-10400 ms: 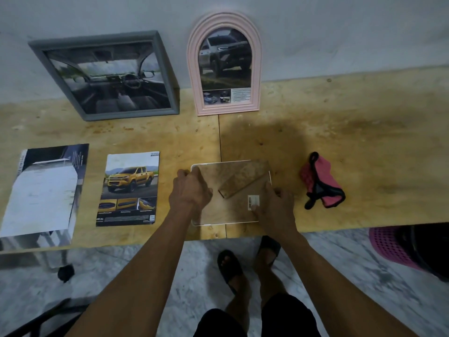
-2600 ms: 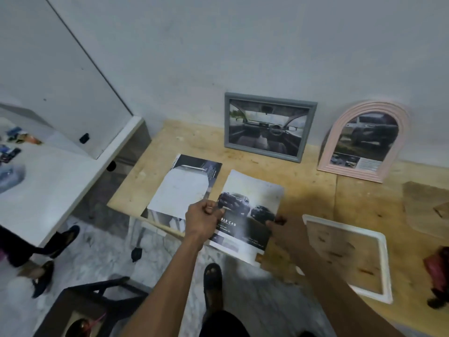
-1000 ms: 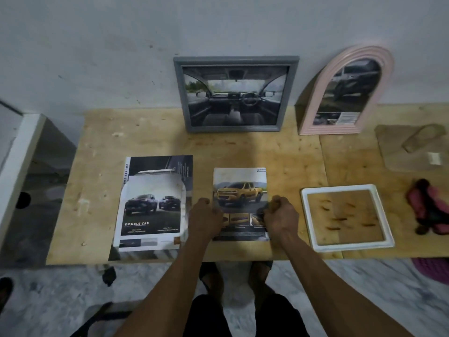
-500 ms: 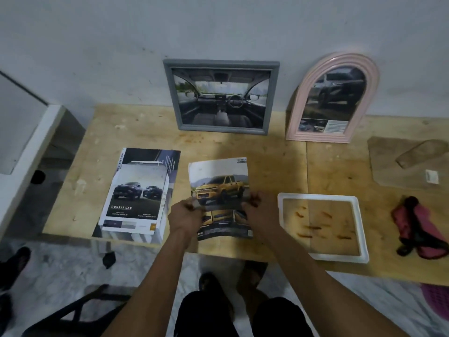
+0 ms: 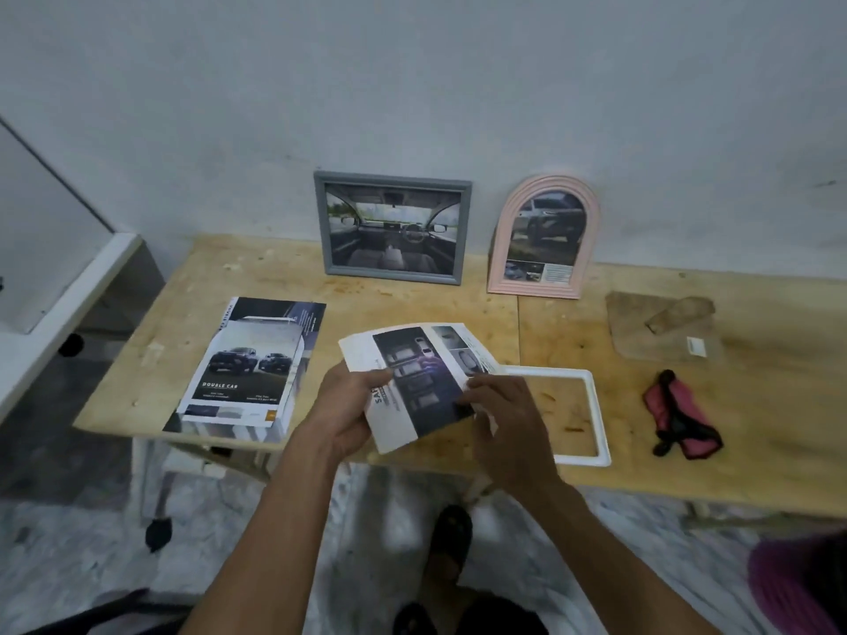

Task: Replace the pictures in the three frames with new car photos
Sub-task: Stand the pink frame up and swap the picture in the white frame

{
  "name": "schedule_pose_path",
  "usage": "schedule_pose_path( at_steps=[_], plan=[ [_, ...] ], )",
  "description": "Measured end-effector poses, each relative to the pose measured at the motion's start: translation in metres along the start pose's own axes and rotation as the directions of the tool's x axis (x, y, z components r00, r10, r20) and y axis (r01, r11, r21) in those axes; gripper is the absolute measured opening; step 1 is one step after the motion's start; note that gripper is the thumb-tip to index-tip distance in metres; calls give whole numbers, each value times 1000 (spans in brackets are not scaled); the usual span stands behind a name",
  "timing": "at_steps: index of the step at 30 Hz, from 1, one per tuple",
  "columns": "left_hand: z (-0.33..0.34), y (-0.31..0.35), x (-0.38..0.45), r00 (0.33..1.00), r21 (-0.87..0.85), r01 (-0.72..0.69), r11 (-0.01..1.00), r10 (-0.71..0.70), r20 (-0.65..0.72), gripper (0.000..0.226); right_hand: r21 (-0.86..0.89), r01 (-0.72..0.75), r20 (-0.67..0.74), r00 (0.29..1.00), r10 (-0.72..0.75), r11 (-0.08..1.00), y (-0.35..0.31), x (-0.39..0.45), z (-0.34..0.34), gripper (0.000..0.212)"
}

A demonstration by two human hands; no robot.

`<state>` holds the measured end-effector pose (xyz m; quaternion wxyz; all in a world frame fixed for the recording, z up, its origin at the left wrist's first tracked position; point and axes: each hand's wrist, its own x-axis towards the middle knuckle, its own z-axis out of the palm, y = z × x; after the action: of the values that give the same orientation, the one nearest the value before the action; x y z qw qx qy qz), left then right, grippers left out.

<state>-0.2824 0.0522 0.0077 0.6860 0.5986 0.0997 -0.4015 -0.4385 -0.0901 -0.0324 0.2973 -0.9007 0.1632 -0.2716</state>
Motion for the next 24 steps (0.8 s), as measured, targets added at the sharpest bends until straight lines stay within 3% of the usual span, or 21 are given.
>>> schedule_pose_path(
  at_steps=[3,5,7,9,10,12,16,20,24],
  plan=[
    [3,-21,-18,999,81,-47,996,48,-11,30,78,-247,-60,966,252,966,3,-19,-26,52],
    [9,-32,-27,998,116,-56,992,51,41,31,183,-512,-84,842,533,839,16,-24,-44,43],
    [19,-39,-30,995,138,-49,989,37,91,33,373,-736,121,642,757,565,32,-18,-60,28],
    [35,-47,-27,990,158,-27,987,4,144,35,480,-833,368,475,800,274,52,-16,-74,36],
    [40,-51,-24,986,164,-14,986,-13,164,35,476,-853,439,442,782,214,56,-16,-80,39],
    [56,-60,-16,988,218,-1,976,-33,149,32,442,-862,445,452,773,249,64,-19,-92,34],
    [95,-78,5,999,372,42,927,-38,-18,23,424,-842,405,506,761,334,107,-28,-107,10],
    [119,-105,27,989,544,144,827,-135,-57,22,320,-897,454,429,781,306,156,-35,-109,9],
    [132,-124,52,973,648,130,751,29,-230,16,289,-902,426,422,800,322,188,-26,-108,12]
  ],
)
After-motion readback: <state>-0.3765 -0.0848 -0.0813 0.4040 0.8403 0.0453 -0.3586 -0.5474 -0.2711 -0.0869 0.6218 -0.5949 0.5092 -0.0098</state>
